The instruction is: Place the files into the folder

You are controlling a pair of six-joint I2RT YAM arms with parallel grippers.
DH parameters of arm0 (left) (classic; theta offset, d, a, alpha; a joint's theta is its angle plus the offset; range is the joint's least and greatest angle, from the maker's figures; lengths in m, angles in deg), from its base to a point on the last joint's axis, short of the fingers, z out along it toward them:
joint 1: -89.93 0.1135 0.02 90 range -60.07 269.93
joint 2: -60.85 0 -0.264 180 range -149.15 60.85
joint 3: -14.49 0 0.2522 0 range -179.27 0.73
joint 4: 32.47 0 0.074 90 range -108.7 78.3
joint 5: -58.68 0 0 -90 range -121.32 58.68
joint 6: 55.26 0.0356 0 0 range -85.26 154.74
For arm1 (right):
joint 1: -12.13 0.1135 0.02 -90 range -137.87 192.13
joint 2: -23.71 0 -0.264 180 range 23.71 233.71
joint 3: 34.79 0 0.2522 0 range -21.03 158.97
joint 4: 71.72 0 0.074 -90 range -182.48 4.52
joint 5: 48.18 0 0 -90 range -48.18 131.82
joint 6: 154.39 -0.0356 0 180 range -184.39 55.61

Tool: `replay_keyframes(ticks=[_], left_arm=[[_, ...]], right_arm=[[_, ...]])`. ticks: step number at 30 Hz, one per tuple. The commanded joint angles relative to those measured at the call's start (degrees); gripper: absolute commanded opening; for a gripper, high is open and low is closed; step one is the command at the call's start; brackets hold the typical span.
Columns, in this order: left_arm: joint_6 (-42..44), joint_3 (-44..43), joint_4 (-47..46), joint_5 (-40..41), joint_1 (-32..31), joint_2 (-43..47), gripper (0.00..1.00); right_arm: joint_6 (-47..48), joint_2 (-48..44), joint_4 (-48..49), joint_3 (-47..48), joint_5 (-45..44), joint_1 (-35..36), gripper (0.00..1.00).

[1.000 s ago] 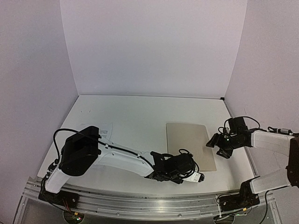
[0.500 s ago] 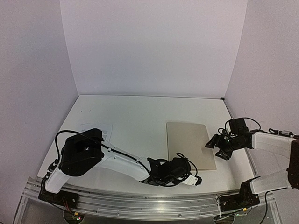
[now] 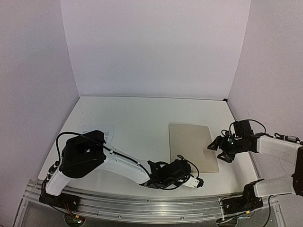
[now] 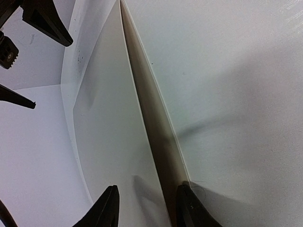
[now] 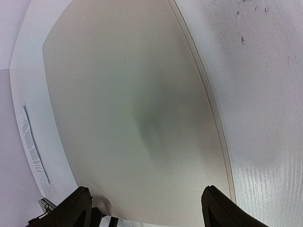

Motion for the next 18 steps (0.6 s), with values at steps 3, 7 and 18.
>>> replay_keyframes(ticks=[3, 7, 18], left_arm=[[-0.4, -1.3, -2.5, 0.0, 1.3, 2.2, 0.3], [0.1, -1.4, -3.4, 0.2, 1.9, 1.7, 0.1], [-1.5, 1.6, -10.5, -0.8, 2.6, 4.8, 0.0]], right_arm=[[-0.4, -1.0, 0.2, -0.4, 1.9, 0.2, 0.82], [-0.6, -1.1, -0.1, -1.3, 2.4, 0.2, 0.82], [2.1, -3.9, -9.7, 2.1, -1.1, 0.1, 0.94]])
